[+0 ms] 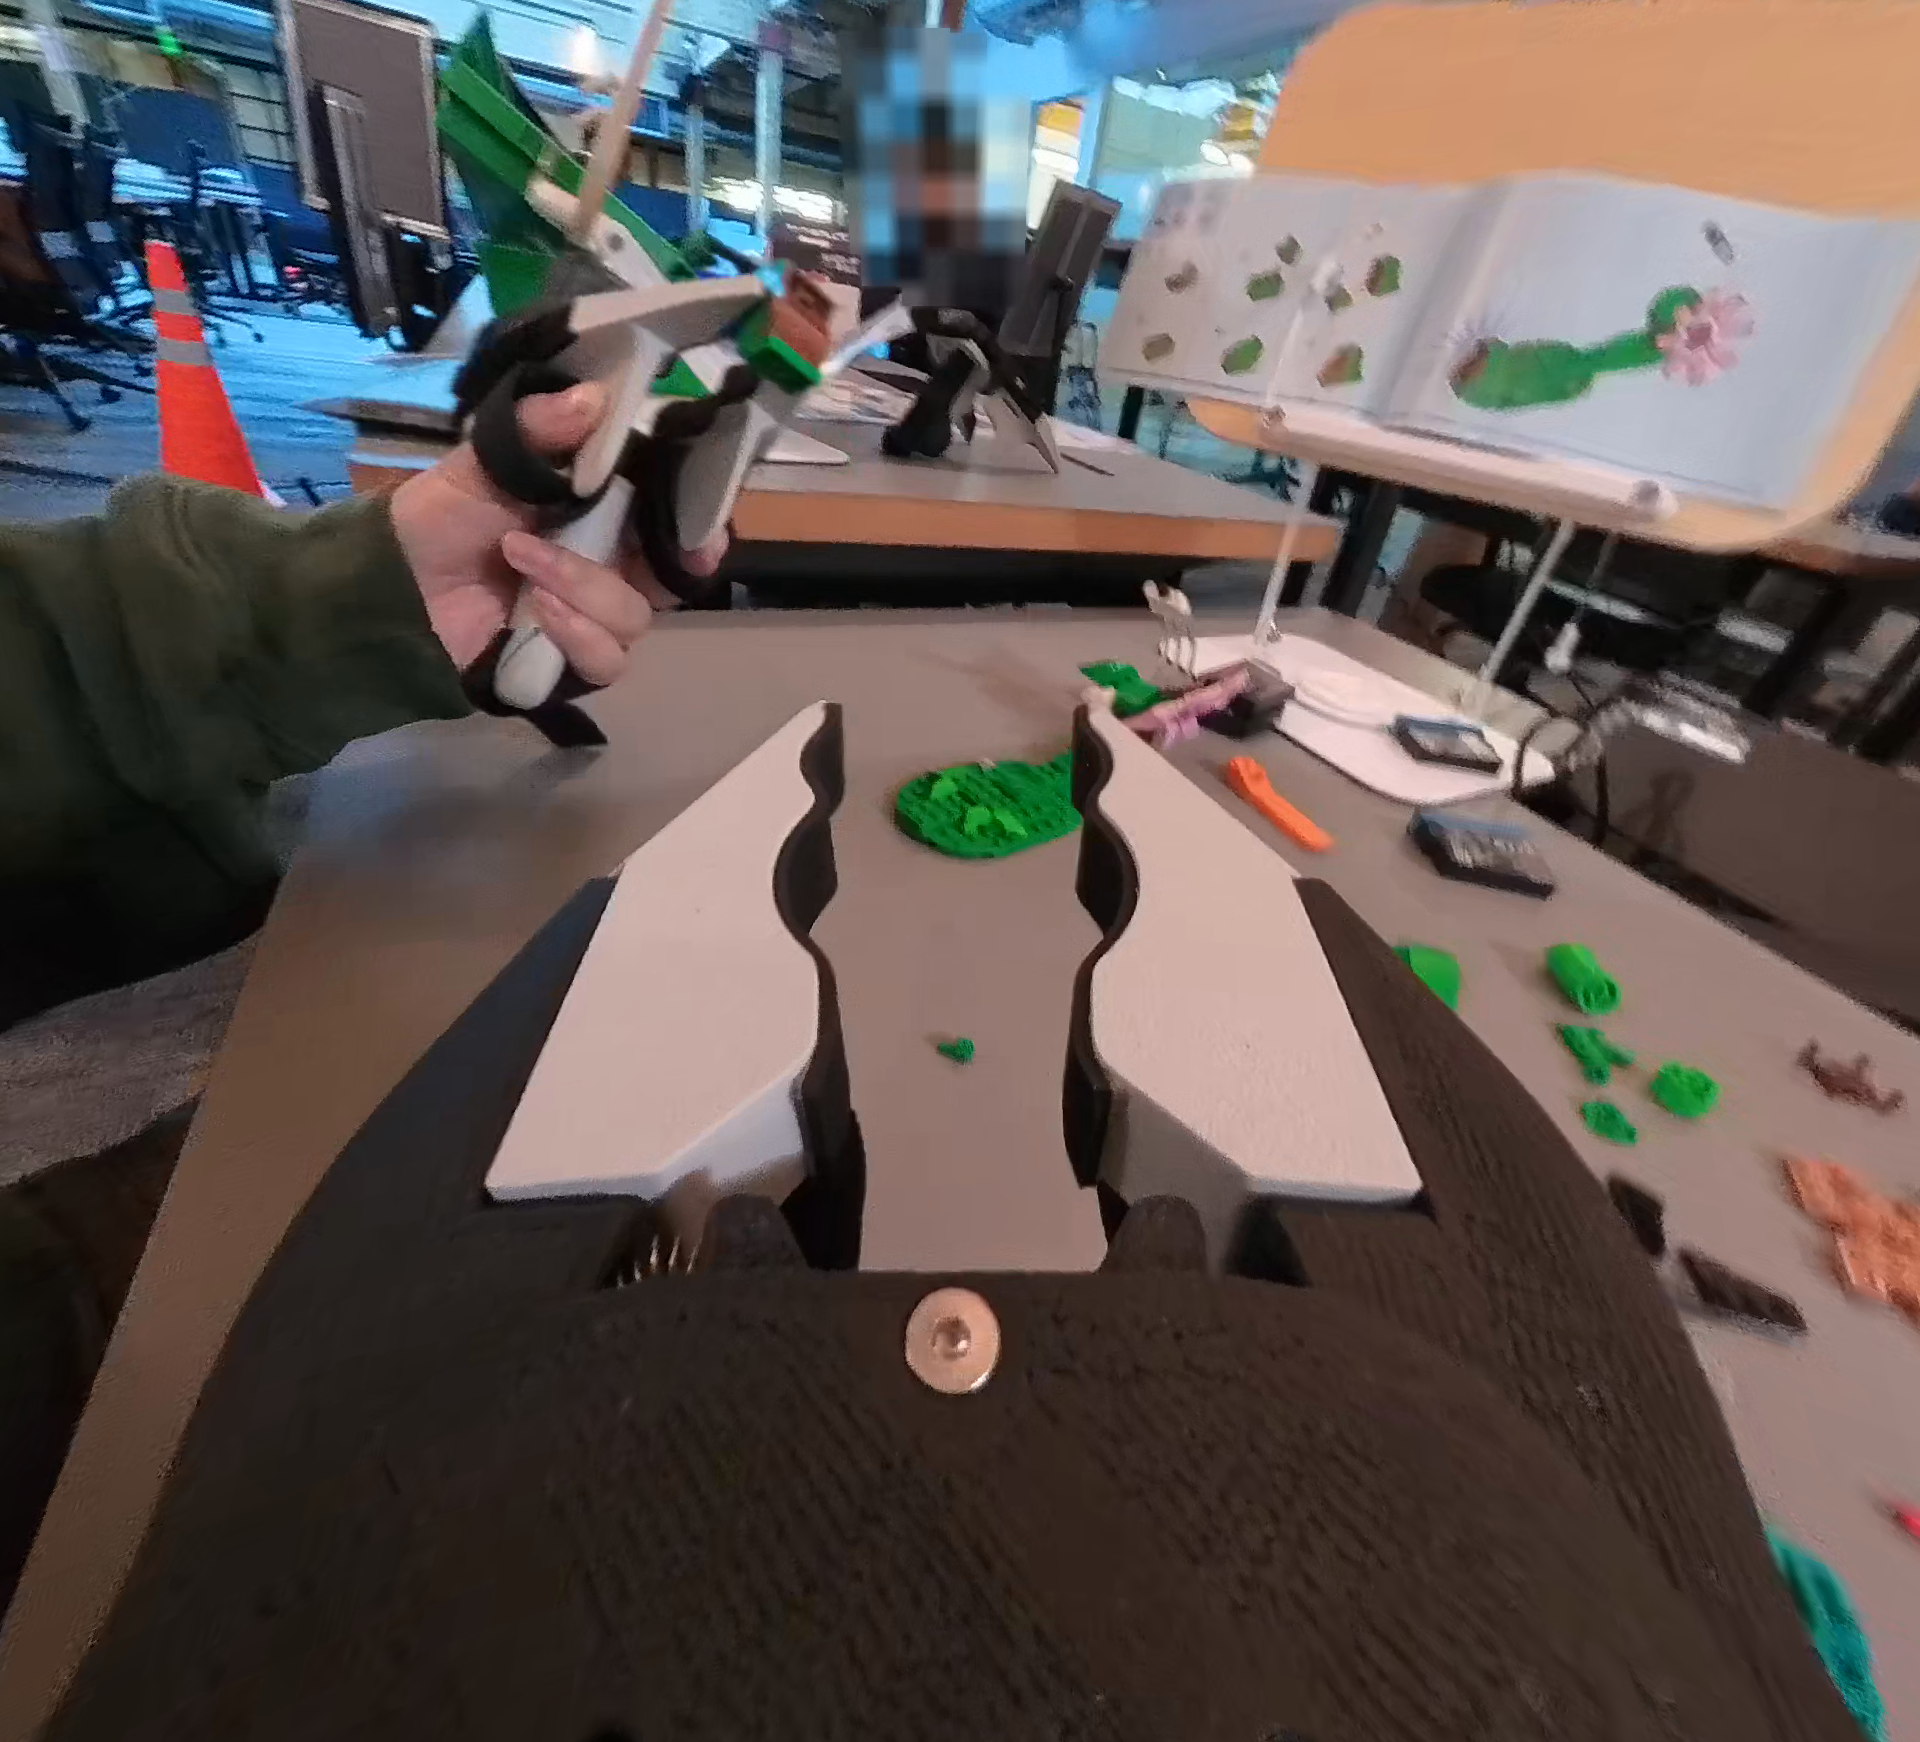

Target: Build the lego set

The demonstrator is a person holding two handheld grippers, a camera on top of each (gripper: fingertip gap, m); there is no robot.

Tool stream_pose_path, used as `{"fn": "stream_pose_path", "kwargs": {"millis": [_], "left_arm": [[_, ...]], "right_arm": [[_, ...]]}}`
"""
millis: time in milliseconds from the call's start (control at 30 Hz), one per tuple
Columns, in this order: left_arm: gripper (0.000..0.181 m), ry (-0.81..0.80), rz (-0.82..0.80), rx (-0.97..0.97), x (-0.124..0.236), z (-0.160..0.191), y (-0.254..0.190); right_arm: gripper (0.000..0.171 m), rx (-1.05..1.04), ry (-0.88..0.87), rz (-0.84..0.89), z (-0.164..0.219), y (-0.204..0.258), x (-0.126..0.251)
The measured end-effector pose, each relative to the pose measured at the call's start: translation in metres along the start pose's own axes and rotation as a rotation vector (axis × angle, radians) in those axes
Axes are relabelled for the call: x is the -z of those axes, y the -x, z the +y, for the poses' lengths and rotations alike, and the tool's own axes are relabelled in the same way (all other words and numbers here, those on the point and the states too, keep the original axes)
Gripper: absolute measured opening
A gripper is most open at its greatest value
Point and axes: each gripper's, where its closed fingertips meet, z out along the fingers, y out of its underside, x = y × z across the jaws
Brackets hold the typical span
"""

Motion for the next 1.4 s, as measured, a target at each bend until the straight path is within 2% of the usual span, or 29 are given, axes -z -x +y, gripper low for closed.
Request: {"fn": "stream_pose_path", "kwargs": {"millis": [133,233,300,433,533,633,767,800,867,967,1033,1100,1167,1267,1400], "left_arm": [[0.013,0.072,0.077,0.123,-0.021,0.012,-0.017],[0.014,0.171,0.068,0.214,-0.034,0.032,-0.021],[0.013,0.195,0.078,0.249,-0.038,0.039,-0.025],[0.013,0.235,0.076,0.271,-0.041,0.047,-0.027],[0.014,0.229,0.056,0.307,-0.041,0.048,-0.024],[0.013,0.214,0.016,0.351,-0.042,0.050,-0.015],[0.016,0.191,-0.028,0.346,-0.041,0.049,-0.008],[0.026,0.184,-0.041,0.326,-0.041,0.047,-0.007],[0.048,0.215,-0.127,0.221,-0.039,0.048,0.002],[0.067,0.364,-0.405,-0.224,-0.024,0.050,0.030],[0.079,0.440,-0.455,-0.539,-0.020,0.046,0.028],[0.087,0.517,-0.428,-0.825,-0.020,0.051,0.019],[0.079,0.629,-0.399,-1.095,-0.017,0.064,0.016],[0.053,0.836,-0.423,-1.405,-0.008,0.081,0.030],[0.035,0.869,-0.420,-1.475,-0.008,0.089,0.034]], "right_arm": [[0.030,0.232,-0.057,-0.094,-0.031,0.026,-0.013],[0.032,0.450,-0.072,-0.138,-0.049,0.042,-0.026],[0.032,0.521,-0.073,-0.123,-0.058,0.041,-0.035],[0.032,0.551,-0.078,-0.172,-0.061,0.044,-0.041],[0.016,0.590,-0.086,-0.166,-0.059,0.044,-0.038],[0.013,0.629,-0.070,-0.131,-0.054,0.039,-0.039],[0.011,0.487,-0.050,-0.143,-0.051,0.032,-0.040],[0.011,0.406,-0.055,-0.150,-0.052,0.028,-0.041],[0.010,0.194,-0.042,-0.206,-0.049,0.024,-0.043],[0.010,-0.176,0.048,-0.314,-0.032,0.017,-0.047],[0.010,-0.382,0.088,-0.370,-0.022,0.016,-0.049],[0.010,-0.551,0.098,-0.410,-0.016,0.014,-0.050],[0.010,-0.660,0.115,-0.443,-0.010,0.015,-0.050],[0.010,-0.747,0.133,-0.488,-0.005,0.019,-0.050],[0.010,-0.771,0.156,-0.493,-0.001,0.020,-0.050]]}}
